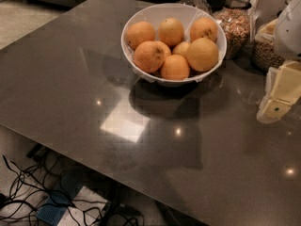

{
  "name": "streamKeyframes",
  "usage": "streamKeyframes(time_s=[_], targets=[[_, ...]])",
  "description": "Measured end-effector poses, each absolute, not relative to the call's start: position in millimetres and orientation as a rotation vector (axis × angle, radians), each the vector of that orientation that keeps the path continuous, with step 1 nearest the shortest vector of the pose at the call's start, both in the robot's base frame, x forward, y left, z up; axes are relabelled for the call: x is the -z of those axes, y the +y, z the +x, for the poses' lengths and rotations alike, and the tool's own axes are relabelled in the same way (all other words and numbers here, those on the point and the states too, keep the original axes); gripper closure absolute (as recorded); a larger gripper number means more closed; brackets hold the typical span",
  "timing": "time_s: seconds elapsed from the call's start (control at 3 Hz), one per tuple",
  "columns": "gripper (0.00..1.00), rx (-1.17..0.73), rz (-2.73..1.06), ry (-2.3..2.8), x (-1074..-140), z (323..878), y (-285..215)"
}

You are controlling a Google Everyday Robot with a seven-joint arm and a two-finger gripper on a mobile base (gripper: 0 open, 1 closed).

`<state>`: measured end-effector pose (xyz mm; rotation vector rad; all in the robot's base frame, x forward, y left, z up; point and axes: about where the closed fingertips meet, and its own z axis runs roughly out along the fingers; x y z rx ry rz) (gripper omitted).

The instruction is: Pick orange from white bowl

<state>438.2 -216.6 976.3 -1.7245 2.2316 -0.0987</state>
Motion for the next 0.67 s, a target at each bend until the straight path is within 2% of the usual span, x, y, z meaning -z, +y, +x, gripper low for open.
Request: streamKeyframes(time_s=[0.67], targets=[[0.00,0.056,-1.652,2.197,-974.3,445.6,-210.4]])
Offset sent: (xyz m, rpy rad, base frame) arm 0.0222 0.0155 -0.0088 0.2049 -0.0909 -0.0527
